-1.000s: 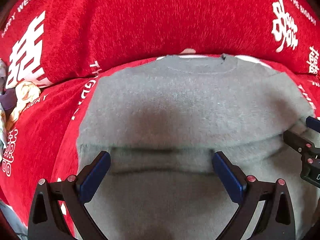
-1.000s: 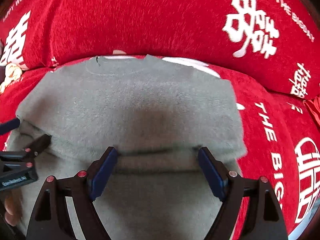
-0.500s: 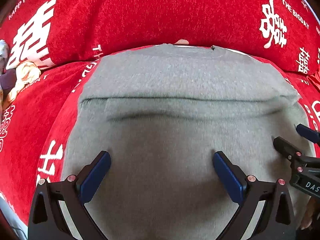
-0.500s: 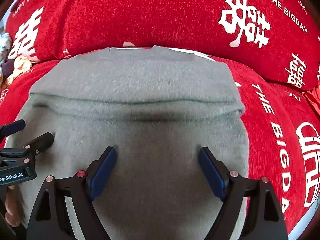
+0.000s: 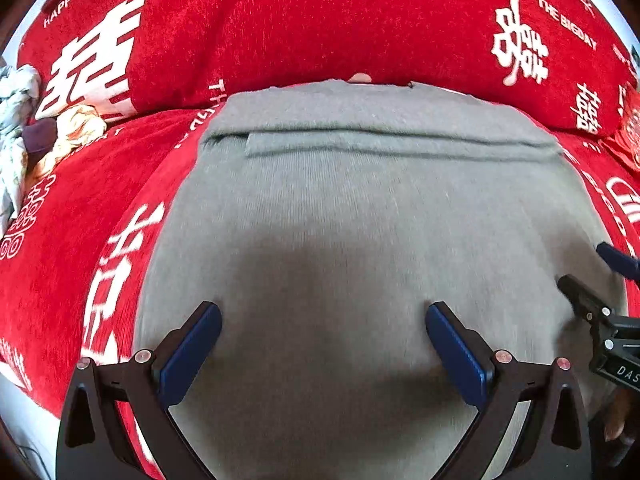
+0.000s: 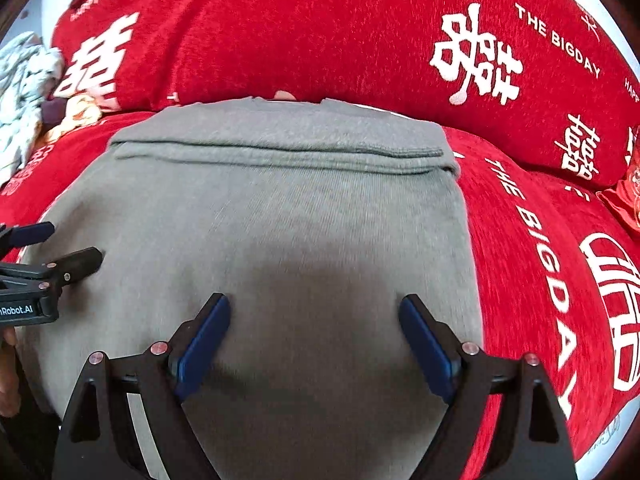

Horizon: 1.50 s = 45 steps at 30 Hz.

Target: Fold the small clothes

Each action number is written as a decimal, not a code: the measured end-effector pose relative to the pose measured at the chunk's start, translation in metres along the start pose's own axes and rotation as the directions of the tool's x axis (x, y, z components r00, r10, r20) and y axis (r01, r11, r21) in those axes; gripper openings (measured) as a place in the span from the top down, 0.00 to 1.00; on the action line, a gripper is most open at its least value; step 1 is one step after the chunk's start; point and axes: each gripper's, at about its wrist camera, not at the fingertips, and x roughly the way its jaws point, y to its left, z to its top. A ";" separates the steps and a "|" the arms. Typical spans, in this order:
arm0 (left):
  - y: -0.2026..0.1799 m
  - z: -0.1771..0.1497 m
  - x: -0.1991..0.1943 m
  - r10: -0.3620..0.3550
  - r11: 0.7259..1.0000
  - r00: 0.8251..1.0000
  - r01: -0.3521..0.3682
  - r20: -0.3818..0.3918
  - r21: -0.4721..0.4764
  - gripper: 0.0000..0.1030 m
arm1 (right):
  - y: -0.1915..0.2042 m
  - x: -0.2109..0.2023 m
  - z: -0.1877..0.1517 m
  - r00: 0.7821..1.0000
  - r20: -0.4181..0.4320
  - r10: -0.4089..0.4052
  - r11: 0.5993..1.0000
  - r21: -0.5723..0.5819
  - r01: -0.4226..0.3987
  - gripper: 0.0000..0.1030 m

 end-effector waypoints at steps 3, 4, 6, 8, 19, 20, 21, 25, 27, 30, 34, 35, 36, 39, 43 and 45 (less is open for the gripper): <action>0.005 -0.017 -0.010 -0.017 1.000 1.000 0.017 -0.005 0.005 0.00 | -0.001 -0.015 -0.021 0.999 0.036 0.013 0.999 -0.050 -0.011 0.14; 0.007 -0.025 -0.014 -0.023 1.000 1.000 0.023 -0.004 0.016 0.00 | -0.005 -0.021 -0.027 0.999 0.043 0.026 0.998 -0.054 -0.024 0.10; 0.010 -0.035 -0.020 -0.031 0.999 1.000 0.031 -0.003 0.028 0.00 | -0.009 -0.026 -0.039 0.999 0.016 0.031 0.996 -0.083 -0.030 0.08; 0.012 -0.039 -0.025 -0.041 0.999 0.999 0.042 -0.024 0.024 0.00 | -0.008 -0.035 -0.046 1.000 -0.005 0.018 0.994 -0.109 -0.019 0.08; -0.025 -0.054 -0.027 -0.049 0.995 0.999 0.048 0.005 0.082 0.00 | 0.065 -0.044 -0.039 0.997 0.021 0.073 0.945 -0.320 -0.062 0.08; -0.023 -0.056 -0.027 -0.050 0.995 0.999 0.049 0.007 0.085 0.00 | 0.059 -0.044 -0.040 0.996 0.013 0.088 0.949 -0.305 -0.080 0.08; -0.021 -0.058 -0.028 -0.048 0.995 0.999 0.047 0.012 0.090 0.00 | 0.054 -0.044 -0.043 0.995 0.004 0.101 0.952 -0.292 -0.095 0.08; -0.016 -0.068 -0.030 -0.041 0.996 0.999 0.039 0.023 0.083 0.00 | 0.043 -0.051 -0.059 0.996 0.022 0.082 0.949 -0.308 -0.071 0.06; -0.016 -0.073 -0.032 -0.039 0.996 0.999 0.037 0.025 0.080 0.00 | 0.040 -0.054 -0.066 0.997 0.022 0.068 0.945 -0.322 -0.057 0.06; -0.013 -0.078 -0.034 -0.039 0.997 0.999 0.037 0.014 0.072 0.00 | 0.036 -0.059 -0.071 0.999 0.007 0.051 0.943 -0.329 -0.046 0.06; 0.014 -0.087 -0.048 -0.068 0.997 0.998 0.069 0.016 -0.039 0.00 | 0.019 -0.069 -0.074 1.000 -0.019 0.023 0.960 -0.278 -0.027 0.06; 0.023 -0.091 -0.050 -0.075 0.994 0.997 0.077 0.017 -0.079 0.00 | 0.011 -0.073 -0.074 1.000 -0.021 0.017 0.969 -0.247 -0.022 0.06; 0.033 -0.094 -0.051 -0.078 0.990 0.997 0.079 0.015 -0.117 0.00 | 0.003 -0.076 -0.074 1.000 -0.025 0.017 0.976 -0.217 -0.022 0.06; 0.056 -0.105 -0.046 -0.090 0.975 0.996 0.086 -0.010 -0.204 0.00 | -0.027 -0.083 -0.073 0.997 -0.060 0.039 0.996 -0.077 -0.044 0.06; 0.065 -0.119 -0.029 -0.138 0.961 0.987 0.115 -0.077 -0.251 0.00 | -0.063 -0.079 -0.078 0.979 -0.124 0.163 0.981 0.126 -0.148 0.06; 0.054 -0.120 -0.025 -0.134 0.971 0.986 0.111 -0.096 -0.214 0.00 | -0.064 -0.079 -0.081 0.976 -0.124 0.177 0.977 0.139 -0.159 0.06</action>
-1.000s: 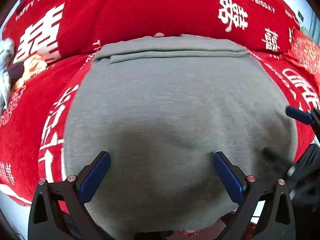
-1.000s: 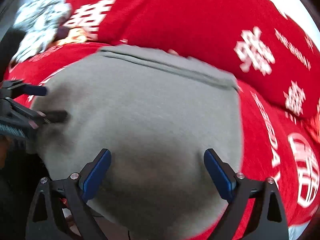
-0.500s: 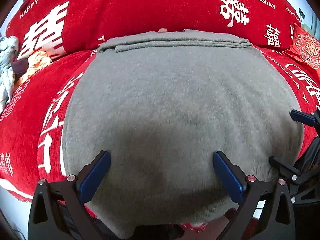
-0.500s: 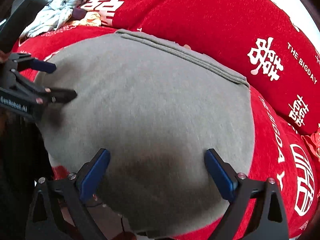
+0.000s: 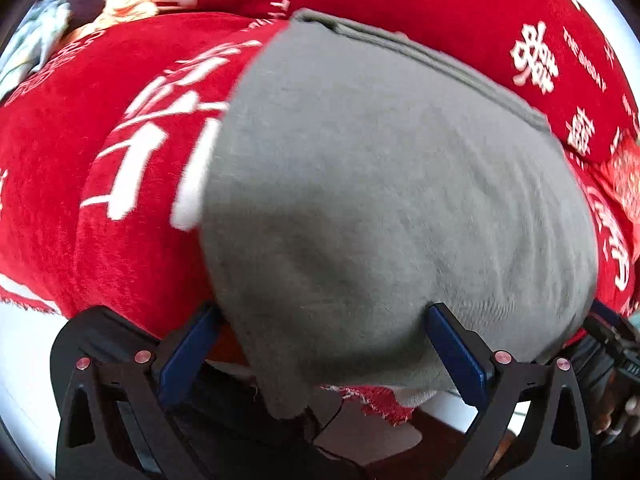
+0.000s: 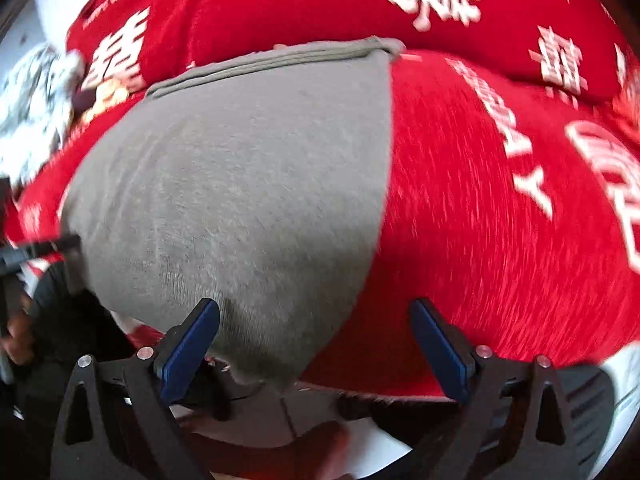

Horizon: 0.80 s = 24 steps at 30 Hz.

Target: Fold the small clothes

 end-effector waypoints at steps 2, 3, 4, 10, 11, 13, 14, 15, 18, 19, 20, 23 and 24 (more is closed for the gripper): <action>-0.007 -0.001 0.001 0.008 0.999 1.000 -0.008 0.002 0.033 0.00 | 0.007 0.002 -0.002 1.000 -0.020 0.006 1.000 -0.023 -0.006 0.07; -0.008 0.000 0.000 0.008 0.999 1.000 -0.008 0.003 0.038 0.00 | 0.011 0.002 -0.004 0.999 -0.023 0.022 0.999 -0.034 -0.023 0.10; -0.010 -0.001 0.000 0.008 0.999 1.000 -0.008 0.007 0.043 0.00 | 0.017 0.003 -0.005 0.999 -0.025 0.038 0.998 -0.045 -0.039 0.13; -0.014 -0.004 -0.010 -0.006 0.998 0.999 0.003 0.052 0.060 0.25 | 0.037 0.002 -0.013 0.999 -0.020 0.032 0.992 -0.124 -0.034 0.61; -0.015 -0.007 -0.016 -0.010 0.997 0.997 0.005 0.071 0.072 0.32 | 0.036 0.002 -0.012 0.999 -0.021 0.039 0.992 -0.116 -0.042 0.73; -0.016 -0.006 -0.023 -0.032 0.995 0.995 0.023 0.091 0.098 0.69 | 0.029 0.003 -0.011 0.996 -0.030 0.089 0.993 -0.076 -0.091 0.86; -0.018 -0.005 -0.025 -0.047 0.993 0.995 0.038 0.088 0.108 0.78 | 0.026 0.003 -0.010 0.995 -0.028 0.101 0.992 -0.070 -0.102 0.87; -0.017 -0.004 -0.027 -0.055 0.992 0.995 0.046 0.083 0.114 0.82 | 0.024 0.000 -0.009 0.993 -0.020 0.116 0.991 -0.062 -0.117 0.88; -0.017 0.002 -0.038 -0.074 0.991 0.992 0.062 0.099 0.115 0.86 | 0.022 -0.015 -0.002 0.985 0.034 0.166 0.985 -0.053 -0.164 0.89; -0.017 0.006 -0.043 -0.084 0.991 0.991 0.072 0.108 0.114 0.86 | 0.021 -0.023 0.003 0.981 0.063 0.182 0.982 -0.055 -0.179 0.89; -0.019 0.011 -0.049 -0.099 0.990 0.987 0.084 0.124 0.117 0.86 | 0.020 -0.030 0.009 0.977 0.090 0.192 0.981 -0.058 -0.187 0.89; -0.028 0.034 -0.063 -0.127 0.986 0.977 0.105 0.172 0.133 0.86 | 0.015 -0.044 0.032 0.965 0.153 0.212 0.977 -0.047 -0.207 0.89; -0.032 0.043 -0.063 -0.130 0.985 0.975 0.107 0.180 0.133 0.86 | 0.013 -0.046 0.040 0.961 0.169 0.218 0.976 -0.041 -0.214 0.89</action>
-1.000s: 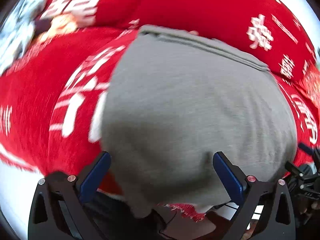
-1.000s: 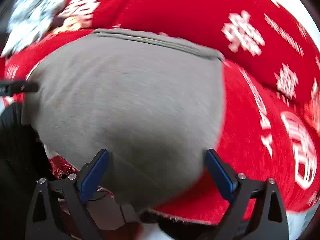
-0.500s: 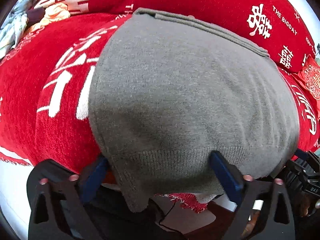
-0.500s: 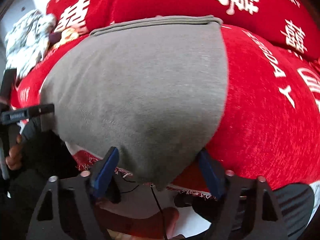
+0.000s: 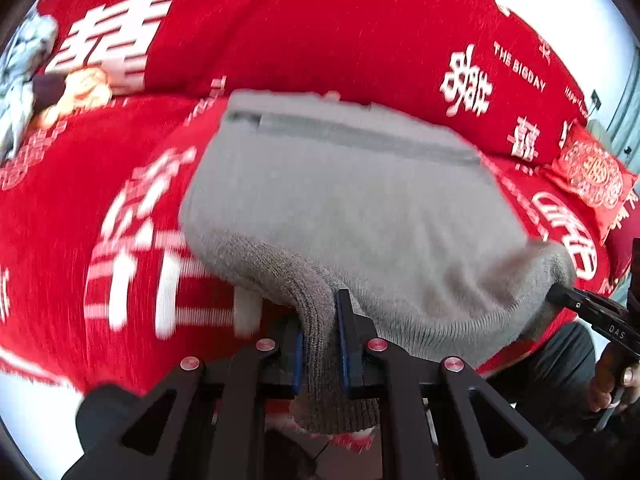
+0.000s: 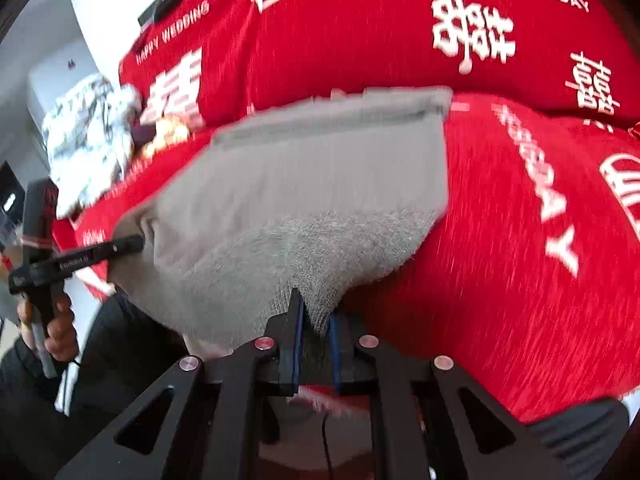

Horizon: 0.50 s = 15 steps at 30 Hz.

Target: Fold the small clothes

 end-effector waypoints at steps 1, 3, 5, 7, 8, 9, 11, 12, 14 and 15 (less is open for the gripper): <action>-0.001 0.009 0.002 0.000 1.000 1.000 0.000 0.007 -0.002 0.86 | -0.001 0.001 0.009 1.000 0.015 0.000 1.000 0.007 0.000 0.89; -0.003 0.031 0.011 0.003 1.000 1.000 -0.003 0.018 -0.010 0.86 | -0.008 0.007 0.032 0.999 0.050 -0.009 1.000 0.027 0.008 0.89; 0.000 0.049 0.025 0.003 0.999 1.000 -0.003 0.013 -0.032 0.86 | -0.010 0.021 0.052 0.998 0.057 -0.008 0.998 0.059 0.005 0.89; 0.008 0.065 0.046 0.011 0.998 1.000 -0.011 -0.010 -0.066 0.86 | -0.019 0.037 0.065 0.999 0.049 -0.006 0.995 0.097 0.001 0.89; 0.011 0.066 0.054 0.011 0.996 1.000 -0.013 -0.026 -0.085 0.86 | -0.021 0.044 0.068 0.999 0.042 -0.008 0.994 0.109 0.003 0.89; 0.015 0.068 0.062 0.005 0.994 0.999 -0.010 -0.046 -0.108 0.85 | -0.025 0.054 0.072 1.000 0.027 -0.014 0.993 0.122 0.011 0.89; 0.025 0.070 0.077 -0.025 0.988 0.997 0.012 -0.079 -0.156 0.85 | -0.032 0.069 0.076 1.000 -0.005 -0.020 0.990 0.141 0.020 0.88; 0.027 0.070 0.077 -0.035 0.986 0.997 0.023 -0.073 -0.167 0.85 | -0.037 0.076 0.077 1.000 -0.024 -0.010 0.987 0.162 0.013 0.87; 0.028 0.067 0.073 -0.052 0.984 0.996 0.038 -0.075 -0.176 0.84 | -0.048 0.081 0.075 0.999 -0.038 0.027 0.974 0.227 -0.018 0.83; 0.029 0.066 0.071 -0.063 0.983 0.995 0.048 -0.078 -0.179 0.74 | -0.052 0.080 0.073 0.998 -0.033 0.049 0.968 0.248 -0.040 0.80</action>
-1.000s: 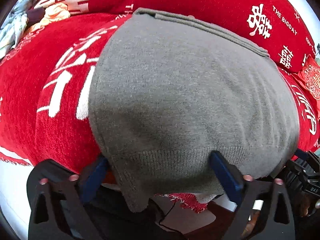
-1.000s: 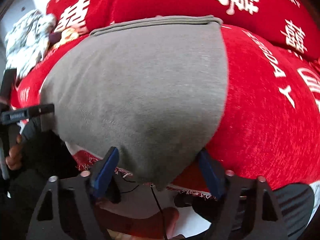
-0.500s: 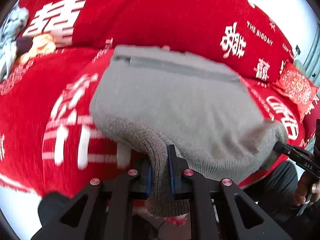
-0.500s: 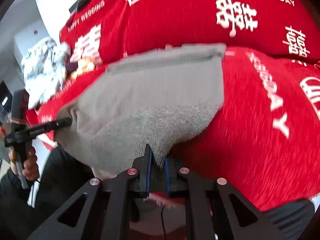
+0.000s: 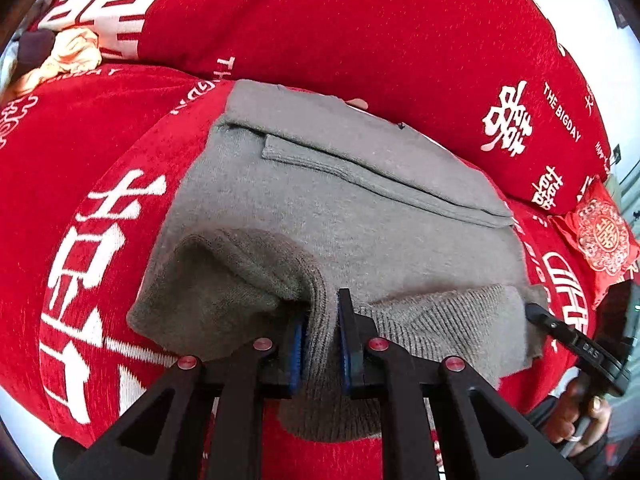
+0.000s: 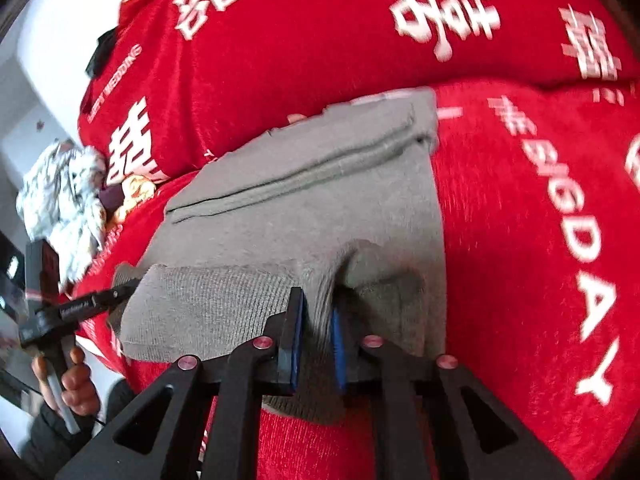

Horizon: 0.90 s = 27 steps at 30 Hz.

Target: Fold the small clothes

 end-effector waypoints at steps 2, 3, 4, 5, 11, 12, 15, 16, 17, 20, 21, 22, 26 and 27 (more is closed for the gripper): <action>0.001 -0.006 -0.007 -0.047 0.999 0.999 0.047 0.000 -0.004 0.37 | -0.005 -0.007 -0.005 0.999 0.007 0.032 0.999 0.019 -0.032 0.62; 0.001 -0.010 -0.011 -0.053 0.999 0.999 0.053 0.009 -0.007 0.12 | -0.005 -0.014 -0.009 0.999 0.018 0.040 0.999 0.011 -0.040 0.47; 0.000 -0.014 -0.017 -0.034 0.999 0.999 0.034 0.036 -0.011 0.08 | -0.004 -0.021 -0.015 0.998 0.034 0.047 0.999 -0.004 -0.047 0.42; -0.001 -0.019 -0.022 -0.027 1.000 0.998 0.027 0.056 -0.004 0.08 | -0.002 -0.027 -0.020 0.999 0.043 0.033 0.999 -0.019 -0.032 0.40; 0.003 -0.037 -0.025 -0.063 0.997 0.998 0.064 0.029 -0.035 0.08 | 0.006 -0.029 -0.031 0.999 0.020 0.034 0.997 -0.073 -0.032 0.39; 0.005 -0.039 -0.026 -0.064 0.997 0.997 0.065 0.034 -0.046 0.08 | 0.006 -0.027 -0.030 0.999 0.019 0.032 0.997 -0.071 -0.031 0.39; 0.012 -0.045 -0.023 -0.098 0.989 0.995 0.100 0.027 -0.108 0.08 | 0.004 -0.019 -0.026 0.999 0.006 0.050 0.998 -0.047 -0.049 0.39; 0.012 -0.046 -0.021 -0.103 0.987 0.994 0.105 0.021 -0.118 0.08 | 0.003 -0.018 -0.026 0.999 0.006 0.052 0.998 -0.043 -0.052 0.39; 0.011 -0.046 -0.017 -0.105 0.986 0.994 0.105 0.010 -0.126 0.08 | 0.004 -0.017 -0.025 0.998 0.006 0.055 0.997 -0.048 -0.055 0.40; -0.001 -0.045 -0.011 -0.102 0.991 0.995 0.102 -0.005 -0.082 0.44 | 0.008 -0.012 -0.024 0.999 -0.015 0.048 0.996 -0.071 -0.049 0.53; -0.008 -0.044 -0.007 -0.095 0.994 0.995 0.094 -0.031 -0.056 0.65 | 0.008 -0.009 -0.024 0.999 -0.030 0.041 0.996 -0.079 -0.044 0.69; -0.014 -0.043 -0.002 -0.076 0.997 0.996 0.074 -0.056 -0.035 0.79 | 0.009 -0.006 -0.024 0.998 -0.045 0.038 0.995 -0.085 -0.042 0.84; -0.021 -0.044 -0.013 -0.043 0.999 0.999 0.042 -0.029 -0.024 0.89 | 0.013 -0.014 -0.024 0.998 -0.044 0.039 0.993 -0.110 -0.044 0.89; -0.022 -0.044 -0.020 -0.036 0.999 0.999 0.036 -0.010 -0.020 0.89 | 0.014 -0.019 -0.024 0.998 -0.034 0.048 0.992 -0.117 -0.051 0.89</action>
